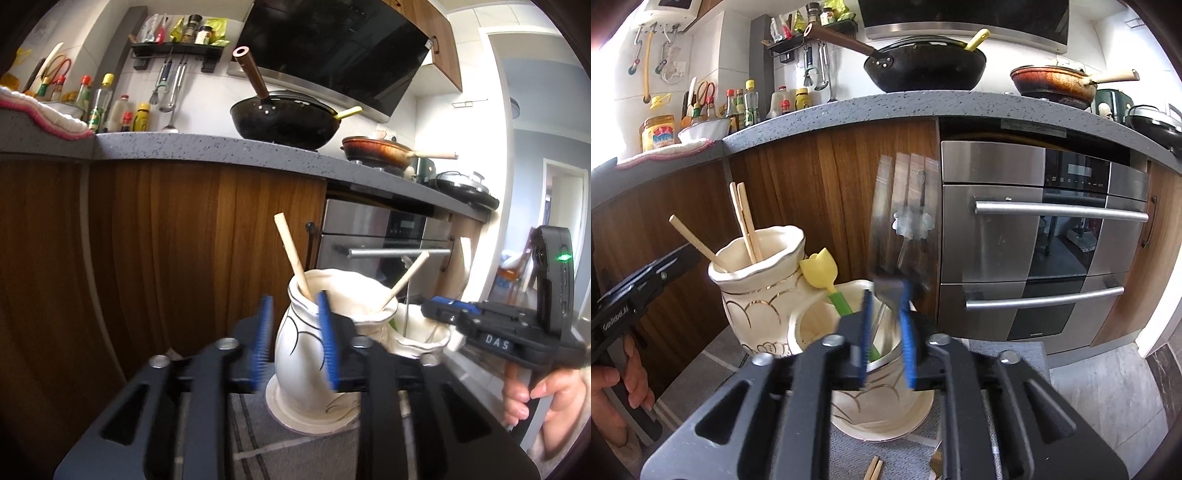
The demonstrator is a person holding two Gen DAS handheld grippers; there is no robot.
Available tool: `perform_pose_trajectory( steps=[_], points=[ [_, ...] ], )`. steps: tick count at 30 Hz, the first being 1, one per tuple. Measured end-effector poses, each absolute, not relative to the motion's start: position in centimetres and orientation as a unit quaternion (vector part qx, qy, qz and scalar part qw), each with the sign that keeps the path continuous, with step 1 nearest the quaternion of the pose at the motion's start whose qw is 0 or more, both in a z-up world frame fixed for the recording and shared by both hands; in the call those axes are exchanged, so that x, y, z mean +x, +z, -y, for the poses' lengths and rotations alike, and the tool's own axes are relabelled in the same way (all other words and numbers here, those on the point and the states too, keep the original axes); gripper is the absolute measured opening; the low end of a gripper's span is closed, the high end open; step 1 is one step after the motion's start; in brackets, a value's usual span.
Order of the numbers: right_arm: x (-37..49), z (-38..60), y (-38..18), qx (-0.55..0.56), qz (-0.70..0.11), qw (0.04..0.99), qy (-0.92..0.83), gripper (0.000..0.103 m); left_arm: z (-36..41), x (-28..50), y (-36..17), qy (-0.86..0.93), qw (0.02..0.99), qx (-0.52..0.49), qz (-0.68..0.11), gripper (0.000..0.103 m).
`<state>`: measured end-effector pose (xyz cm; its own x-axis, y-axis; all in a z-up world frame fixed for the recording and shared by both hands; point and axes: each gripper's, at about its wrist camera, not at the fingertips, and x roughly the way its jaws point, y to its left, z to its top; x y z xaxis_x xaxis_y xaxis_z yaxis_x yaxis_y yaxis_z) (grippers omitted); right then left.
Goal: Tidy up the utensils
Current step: 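Open both tools to drop the chopstick and fork into the holder, then move both tools back toward the remaining chopstick and gold fork on the cloth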
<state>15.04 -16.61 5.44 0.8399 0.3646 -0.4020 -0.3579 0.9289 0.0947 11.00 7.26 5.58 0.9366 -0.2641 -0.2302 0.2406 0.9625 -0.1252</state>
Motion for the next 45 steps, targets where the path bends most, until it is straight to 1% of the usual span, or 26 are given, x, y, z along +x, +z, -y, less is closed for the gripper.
perform_pose_trajectory(
  steps=[1,3,5,7,8,9,10,11,12,13,14,15,17,19,21,22,27,32,42,45],
  points=[
    [15.1,16.6,5.4,0.008,-0.211,0.959,0.187,0.021,-7.2,10.9,5.5,-0.129,0.983,-0.05,-0.122,0.042],
    [15.0,16.7,5.4,0.007,-0.211,0.96,0.185,0.021,-7.2,10.7,5.5,-0.131,0.983,-0.051,-0.122,0.042],
    [15.1,16.7,5.4,0.009,-0.212,0.96,0.183,0.025,-6.9,10.6,5.4,-0.13,0.983,-0.047,-0.123,0.043],
    [15.0,16.8,5.4,0.01,-0.211,0.96,0.181,0.032,-6.8,10.5,5.3,-0.129,0.983,-0.043,-0.124,0.046],
    [15.0,16.9,5.5,0.011,-0.21,0.961,0.181,0.034,-6.7,10.4,5.3,-0.128,0.983,-0.042,-0.125,0.049],
    [15.0,17.0,5.5,0.012,-0.209,0.961,0.18,0.037,-6.7,10.3,5.2,-0.128,0.983,-0.042,-0.124,0.05],
    [14.9,17.0,5.5,0.013,-0.209,0.961,0.18,0.042,-6.8,10.1,5.2,-0.127,0.983,-0.042,-0.123,0.051],
    [14.8,17.1,5.5,0.015,-0.207,0.961,0.182,0.044,-6.8,10.1,5.2,-0.126,0.983,-0.043,-0.123,0.053],
    [14.8,17.2,5.6,0.017,-0.207,0.961,0.182,0.05,-6.9,10.0,5.3,-0.124,0.984,-0.043,-0.122,0.056],
    [14.7,17.3,5.6,0.019,-0.207,0.961,0.184,0.058,-6.9,9.9,5.3,-0.122,0.984,-0.045,-0.122,0.059],
    [14.5,17.4,5.6,0.022,-0.208,0.96,0.185,0.063,-7.0,9.8,5.3,-0.118,0.984,-0.047,-0.121,0.068],
    [14.3,17.4,5.5,0.025,-0.208,0.96,0.186,0.069,-7.2,9.7,5.2,-0.115,0.985,-0.05,-0.12,0.073],
    [13.8,17.5,5.4,0.026,-0.208,0.96,0.186,0.073,-7.4,9.4,5.0,-0.106,0.986,-0.055,-0.12,0.079],
    [13.1,17.6,5.6,0.025,-0.201,0.962,0.184,0.084,-7.4,9.0,4.8,-0.097,0.987,-0.054,-0.12,0.082],
    [12.3,17.8,5.8,0.029,-0.191,0.964,0.181,0.093,-7.3,8.3,4.7,-0.084,0.989,-0.048,-0.114,0.091],
    [11.7,18.0,6.0,0.032,-0.186,0.966,0.179,0.097,-7.3,7.9,4.7,-0.079,0.99,-0.044,-0.11,0.091],
    [9.7,18.9,6.2,0.044,-0.166,0.97,0.169,0.098,-6.8,6.2,4.0,-0.067,0.991,-0.026,-0.113,0.097],
    [7.8,20.6,5.7,0.063,-0.157,0.974,0.152,0.098,-6.6,4.7,3.0,-0.068,0.989,-0.027,-0.13,0.097],
    [5.9,24.7,3.9,0.084,-0.187,0.972,0.115,0.098,-4.4,3.0,1.5,-0.079,0.983,-0.005,-0.163,0.098],
    [5.7,26.0,3.2,0.088,-0.202,0.97,0.104,0.098,-3.5,2.1,1.4,-0.085,0.983,0.012,-0.161,0.098]
  ],
)
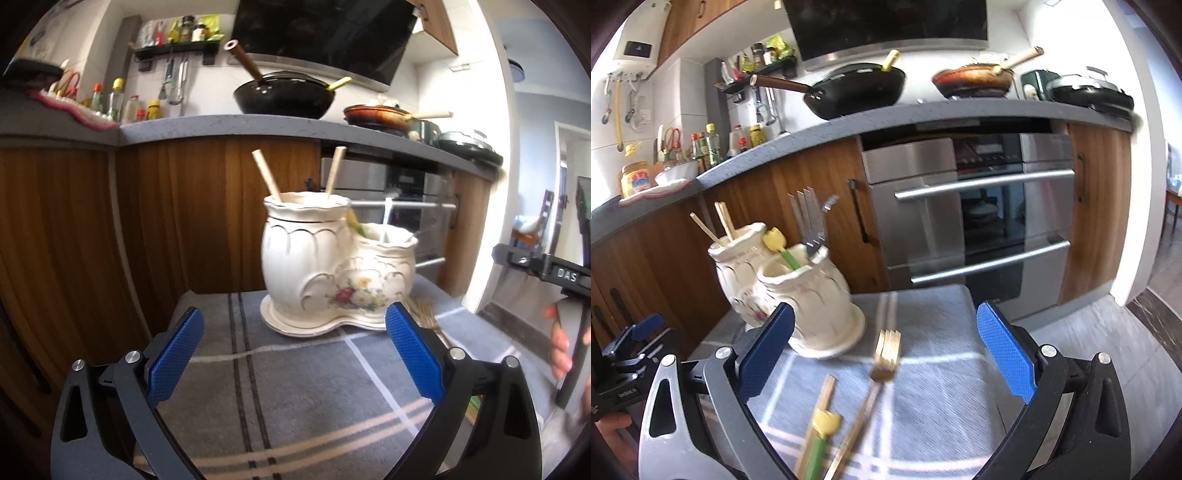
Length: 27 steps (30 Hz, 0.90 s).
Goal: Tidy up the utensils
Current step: 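Move both tools back toward the remaining chopstick and gold fork on the cloth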
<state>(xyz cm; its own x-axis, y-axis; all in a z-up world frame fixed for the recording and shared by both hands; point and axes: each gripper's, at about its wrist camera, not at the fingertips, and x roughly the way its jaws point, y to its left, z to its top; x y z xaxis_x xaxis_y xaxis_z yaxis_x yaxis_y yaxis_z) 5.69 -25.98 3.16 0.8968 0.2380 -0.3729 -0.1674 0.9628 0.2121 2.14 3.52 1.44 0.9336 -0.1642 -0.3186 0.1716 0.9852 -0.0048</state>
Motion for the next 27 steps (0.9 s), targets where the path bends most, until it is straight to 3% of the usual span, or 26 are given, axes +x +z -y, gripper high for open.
perform_pose_trajectory(
  steps=[21,23,27],
  points=[
    [7.1,24.5,-1.6,0.058,-0.344,0.928,0.128,0.097,0.6,2.9,-2.0,-0.137,0.945,0.017,-0.296,0.098],
    [7.3,24.0,-1.9,0.051,-0.353,0.925,0.133,0.093,0.7,3.1,-2.2,-0.142,0.941,0.015,-0.306,0.098],
    [7.9,23.0,-2.5,0.041,-0.374,0.916,0.142,0.075,1.1,3.2,-2.5,-0.144,0.94,0.02,-0.31,0.098]
  ],
)
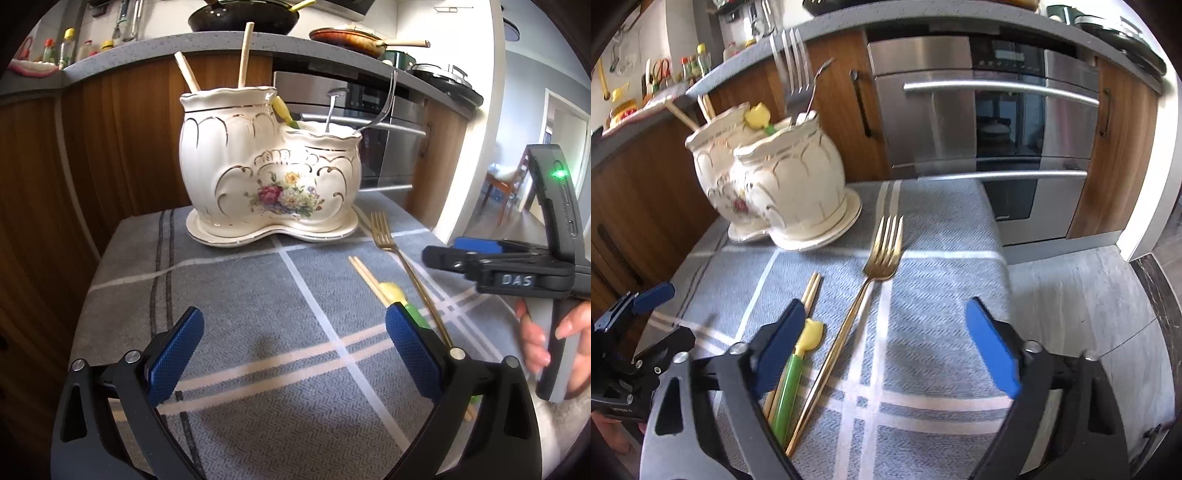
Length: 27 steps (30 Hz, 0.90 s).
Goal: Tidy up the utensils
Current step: 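Move both tools back toward the remaining chopstick and gold fork on the cloth, then grasp a gold fork with the right tool while the left tool grasps a wooden chopstick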
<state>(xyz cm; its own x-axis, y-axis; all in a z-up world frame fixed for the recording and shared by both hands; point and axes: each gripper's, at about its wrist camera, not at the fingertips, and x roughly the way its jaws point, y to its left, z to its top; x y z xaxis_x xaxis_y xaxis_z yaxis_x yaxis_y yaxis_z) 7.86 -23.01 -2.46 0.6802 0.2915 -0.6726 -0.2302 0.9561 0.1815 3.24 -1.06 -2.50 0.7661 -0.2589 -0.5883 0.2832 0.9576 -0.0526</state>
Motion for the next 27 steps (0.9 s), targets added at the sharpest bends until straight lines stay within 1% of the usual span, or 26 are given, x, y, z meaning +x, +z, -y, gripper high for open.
perform_pose_trajectory(
  steps=[1,2,4,8,10,15,18,21,25,27],
  points=[
    [8.0,22.7,-2.6,0.039,-0.379,0.913,0.144,0.068,1.1,3.3,-2.5,-0.146,0.939,0.019,-0.311,0.098],
    [8.3,22.4,-2.7,0.036,-0.384,0.911,0.144,0.065,1.1,3.3,-2.5,-0.147,0.939,0.019,-0.311,0.098],
    [8.8,21.8,-2.9,0.029,-0.394,0.908,0.143,0.053,1.3,3.3,-2.5,-0.149,0.939,0.022,-0.31,0.098],
    [9.9,20.6,-3.3,0.007,-0.412,0.901,0.137,0.041,1.2,3.3,-2.6,-0.15,0.939,0.021,-0.31,0.098],
    [10.4,19.9,-3.6,-0.014,-0.42,0.899,0.128,0.032,1.1,3.3,-2.6,-0.15,0.938,0.02,-0.311,0.098],
    [10.7,18.7,-3.8,-0.05,-0.423,0.896,0.126,0.023,1.0,3.3,-2.6,-0.157,0.938,0.018,-0.31,0.098],
    [10.6,18.4,-3.7,-0.062,-0.422,0.895,0.133,0.015,1.2,3.3,-2.8,-0.159,0.936,0.022,-0.312,0.098],
    [10.6,18.7,-3.6,-0.057,-0.421,0.895,0.138,0.013,1.7,3.5,-2.8,-0.159,0.934,0.031,-0.319,0.098],
    [10.6,19.7,-3.6,-0.043,-0.413,0.898,0.142,0.006,3.2,3.5,-2.8,-0.157,0.928,0.048,-0.335,0.098],
    [10.5,20.5,-3.5,-0.03,-0.409,0.901,0.145,0.006,4.1,3.6,-3.1,-0.162,0.922,0.051,-0.349,0.098]
  ],
)
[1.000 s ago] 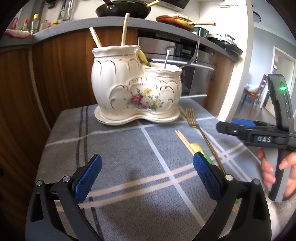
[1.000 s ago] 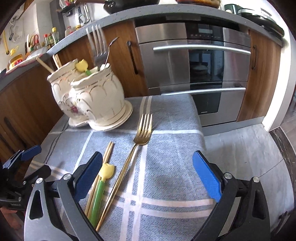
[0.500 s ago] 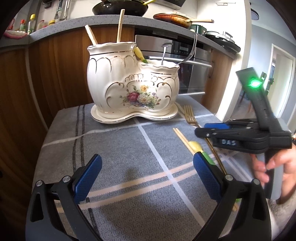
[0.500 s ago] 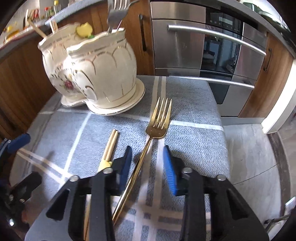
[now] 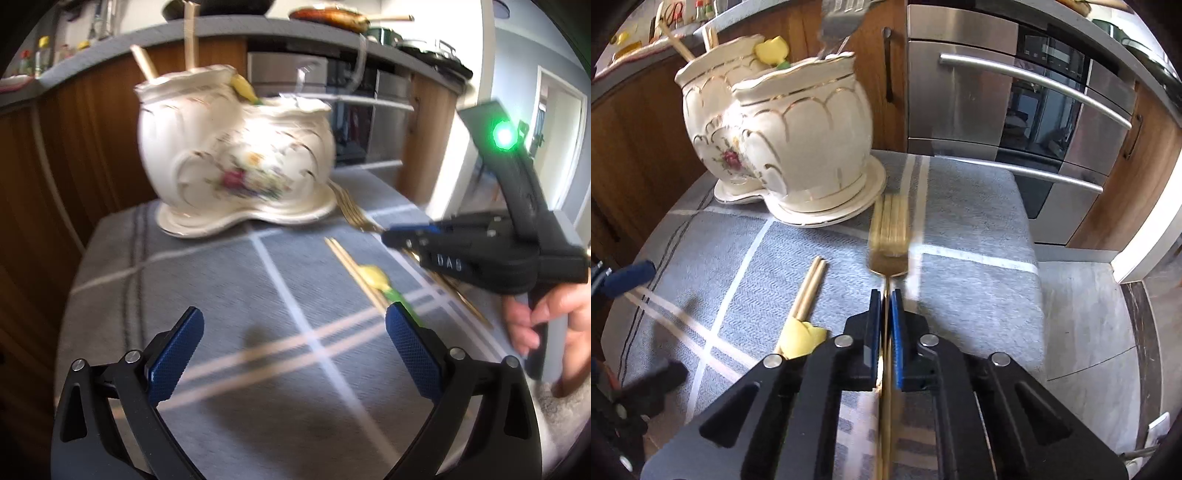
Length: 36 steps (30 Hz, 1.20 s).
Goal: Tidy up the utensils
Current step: 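Grasp a gold fork with the right tool while the left tool grasps a wooden chopstick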
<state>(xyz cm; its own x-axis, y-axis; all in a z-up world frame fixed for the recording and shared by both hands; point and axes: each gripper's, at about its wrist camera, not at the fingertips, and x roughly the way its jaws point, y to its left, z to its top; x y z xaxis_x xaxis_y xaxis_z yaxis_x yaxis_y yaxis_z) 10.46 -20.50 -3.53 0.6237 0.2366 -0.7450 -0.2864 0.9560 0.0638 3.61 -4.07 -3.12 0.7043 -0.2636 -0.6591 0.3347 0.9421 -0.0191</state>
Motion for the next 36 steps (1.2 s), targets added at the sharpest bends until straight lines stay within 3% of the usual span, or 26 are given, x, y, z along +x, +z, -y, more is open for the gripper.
perform_pose_trajectory(
  steps=[7,9,16,24,29,33,36],
  points=[
    [9.9,22.7,-2.7,0.003,-0.391,0.907,0.156,0.006,7.8,3.7,-4.4,-0.172,0.901,0.074,-0.391,0.093],
    [9.6,23.1,-2.4,0.011,-0.385,0.909,0.159,0.006,8.2,3.9,-4.6,-0.166,0.899,0.08,-0.398,0.085],
    [8.8,24.1,-1.4,0.028,-0.368,0.914,0.17,0.006,8.2,4.2,-4.7,-0.15,0.897,0.08,-0.409,0.081],
    [8.1,24.1,-0.7,0.034,-0.357,0.916,0.182,0.006,9.0,4.9,-4.5,-0.177,0.886,0.091,-0.42,0.045],
    [7.9,23.9,-0.6,0.032,-0.355,0.915,0.187,0.006,9.4,5.8,-4.6,-0.176,0.882,0.104,-0.424,0.044],
    [7.7,24.0,-0.6,0.033,-0.353,0.916,0.189,0.006,9.1,6.1,-4.4,-0.192,0.875,0.118,-0.428,0.013],
    [7.7,24.2,-0.5,0.036,-0.352,0.916,0.189,0.006,8.2,6.1,-4.2,-0.201,0.868,0.127,-0.436,0.007]
  ],
)
